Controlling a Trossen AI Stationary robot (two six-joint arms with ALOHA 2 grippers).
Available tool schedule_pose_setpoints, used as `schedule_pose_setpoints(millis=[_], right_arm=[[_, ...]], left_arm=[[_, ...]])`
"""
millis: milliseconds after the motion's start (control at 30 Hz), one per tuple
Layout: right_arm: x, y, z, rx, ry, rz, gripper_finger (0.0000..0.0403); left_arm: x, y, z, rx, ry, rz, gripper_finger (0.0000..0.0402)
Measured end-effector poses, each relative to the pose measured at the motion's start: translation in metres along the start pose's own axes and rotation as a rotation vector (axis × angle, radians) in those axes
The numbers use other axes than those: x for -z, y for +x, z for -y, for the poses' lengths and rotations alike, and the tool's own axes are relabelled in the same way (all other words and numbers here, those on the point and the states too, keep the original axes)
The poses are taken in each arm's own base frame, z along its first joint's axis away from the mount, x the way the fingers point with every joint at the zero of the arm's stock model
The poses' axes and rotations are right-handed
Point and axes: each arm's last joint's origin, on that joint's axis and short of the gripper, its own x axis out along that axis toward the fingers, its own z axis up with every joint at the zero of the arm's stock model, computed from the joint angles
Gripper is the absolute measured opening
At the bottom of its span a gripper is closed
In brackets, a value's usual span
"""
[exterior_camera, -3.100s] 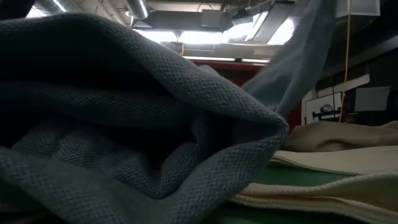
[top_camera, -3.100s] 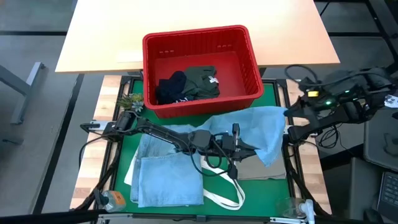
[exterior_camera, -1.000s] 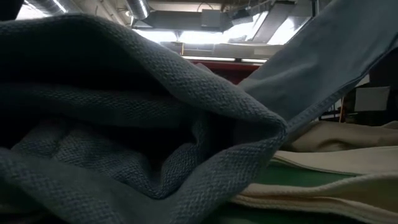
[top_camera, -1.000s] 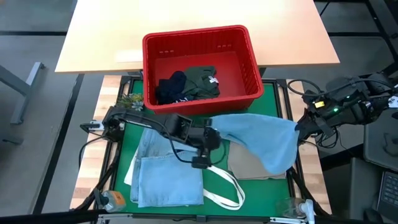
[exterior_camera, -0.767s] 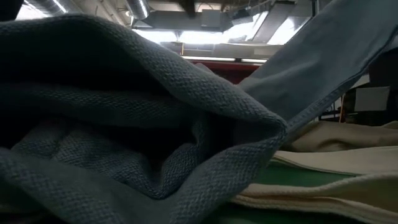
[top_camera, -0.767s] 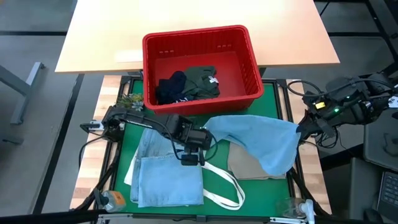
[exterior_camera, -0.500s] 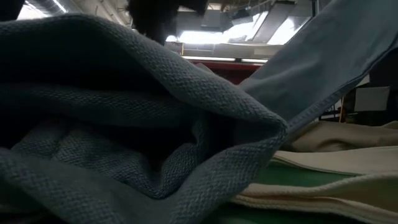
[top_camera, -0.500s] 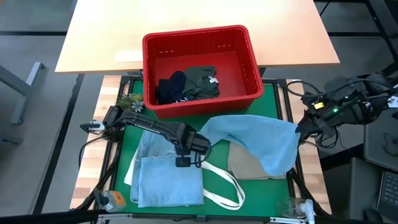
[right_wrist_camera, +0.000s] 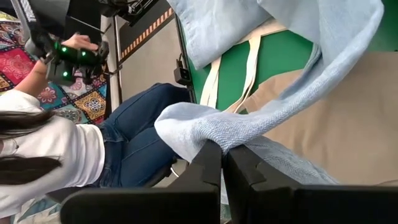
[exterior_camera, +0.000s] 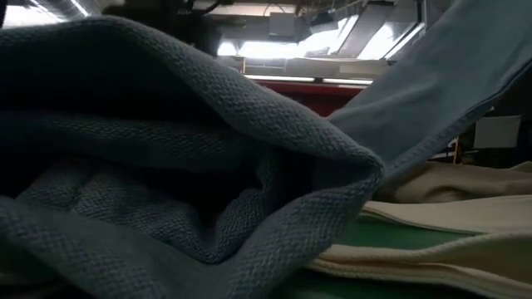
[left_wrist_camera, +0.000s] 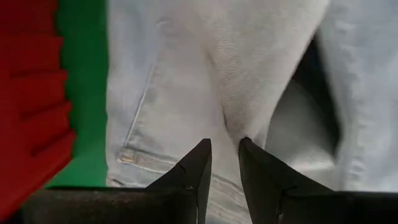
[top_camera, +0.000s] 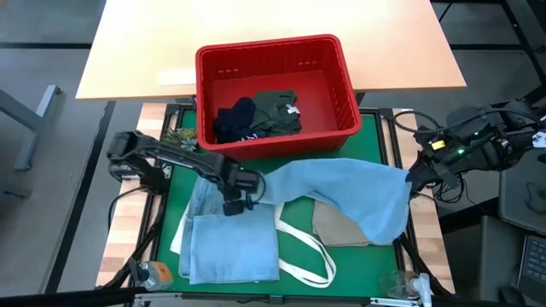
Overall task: Fold Laundry from Bin
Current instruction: Fold the light blue pants
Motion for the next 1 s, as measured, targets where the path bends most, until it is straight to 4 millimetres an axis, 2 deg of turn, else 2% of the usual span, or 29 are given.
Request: schedule_pose_setpoints(millis=[200,367,533,1000], right_arm=[[0.0,0.0,0.0,0.014,0.0,0.012,0.0003],[-0.001,0.0,0.001,0.04,-0.005,0.034,0.0003],[-0.001,0.0,0.001,0.041,-0.023,0.034,0.0003],[-0.001,0.0,0.002,0.055,-0.027,0.045,0.0003]], left_arm=[[0.034,0.023,-0.017,-0.043,-0.089,-0.079,0.0074],[0.043,0.049,-0.022,-0.097,-0.097,-0.053,0.0073],[0.035,0.061,-0.036,-0.142,-0.187,0.051,0.0073],[-0.005,0.057,-0.096,-0.143,-0.377,0.329,0.0073]])
